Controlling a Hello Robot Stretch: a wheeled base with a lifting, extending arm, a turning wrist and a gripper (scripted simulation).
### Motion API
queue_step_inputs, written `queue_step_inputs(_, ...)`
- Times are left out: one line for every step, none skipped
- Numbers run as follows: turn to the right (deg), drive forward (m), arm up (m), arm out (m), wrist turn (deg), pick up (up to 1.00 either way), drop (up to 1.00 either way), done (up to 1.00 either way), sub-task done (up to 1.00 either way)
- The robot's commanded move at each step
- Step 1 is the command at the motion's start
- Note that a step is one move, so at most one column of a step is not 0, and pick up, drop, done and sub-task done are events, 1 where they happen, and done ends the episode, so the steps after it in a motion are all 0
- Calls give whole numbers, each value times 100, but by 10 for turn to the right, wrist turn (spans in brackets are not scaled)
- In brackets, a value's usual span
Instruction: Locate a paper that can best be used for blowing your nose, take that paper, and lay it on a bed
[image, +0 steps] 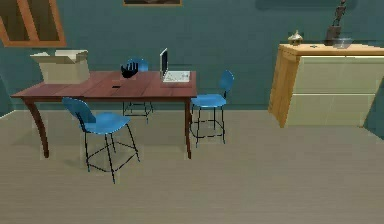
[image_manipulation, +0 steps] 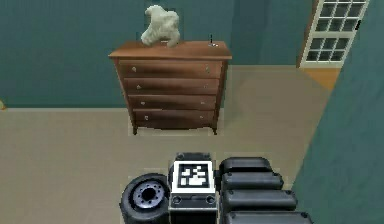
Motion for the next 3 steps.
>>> queue_step_inputs(0,10,0,0,0,0,0,0,0)
queue_step_inputs(-450,0,0,0,0,0,0,0,0)
queue_step_inputs(-300,0,0,0,0,0,0,0,0)
